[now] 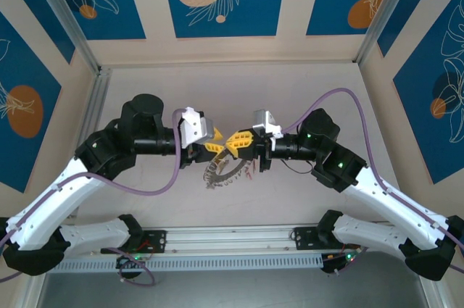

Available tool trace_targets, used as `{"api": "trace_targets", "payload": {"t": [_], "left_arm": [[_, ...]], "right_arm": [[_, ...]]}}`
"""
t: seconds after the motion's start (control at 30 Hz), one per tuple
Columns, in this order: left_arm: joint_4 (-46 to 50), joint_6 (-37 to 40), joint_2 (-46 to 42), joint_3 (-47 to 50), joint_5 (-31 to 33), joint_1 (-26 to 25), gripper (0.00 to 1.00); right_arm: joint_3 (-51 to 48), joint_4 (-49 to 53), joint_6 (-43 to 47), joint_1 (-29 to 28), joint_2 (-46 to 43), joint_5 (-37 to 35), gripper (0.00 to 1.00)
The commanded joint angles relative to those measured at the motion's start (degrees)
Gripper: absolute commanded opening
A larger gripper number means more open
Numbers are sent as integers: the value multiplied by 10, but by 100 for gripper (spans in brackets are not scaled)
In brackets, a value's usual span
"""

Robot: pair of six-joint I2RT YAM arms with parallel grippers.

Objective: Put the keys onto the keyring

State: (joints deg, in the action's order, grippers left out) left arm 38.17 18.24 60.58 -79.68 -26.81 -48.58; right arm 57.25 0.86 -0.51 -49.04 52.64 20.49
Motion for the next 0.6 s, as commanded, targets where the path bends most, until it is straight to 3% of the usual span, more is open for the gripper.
{"api": "trace_targets", "payload": {"t": [0.0, 0.23, 0.3, 0.37, 0.57], "left_arm": [[-13, -13, 4, -10, -41, 8, 28], [-11, -13, 12, -13, -60, 8, 27], [-11, -13, 14, -13, -61, 9, 18], [-14, -14, 14, -12, -63, 10, 2], [-27, -21, 4, -6, -68, 21, 0]], "right_arm": [[18, -33, -9, -1, 2, 14, 0], [17, -39, -11, -2, 7, 16, 0], [18, -41, -11, -2, 8, 18, 0], [19, -40, -10, -2, 9, 19, 0], [17, -34, -8, -1, 6, 19, 0]]}}
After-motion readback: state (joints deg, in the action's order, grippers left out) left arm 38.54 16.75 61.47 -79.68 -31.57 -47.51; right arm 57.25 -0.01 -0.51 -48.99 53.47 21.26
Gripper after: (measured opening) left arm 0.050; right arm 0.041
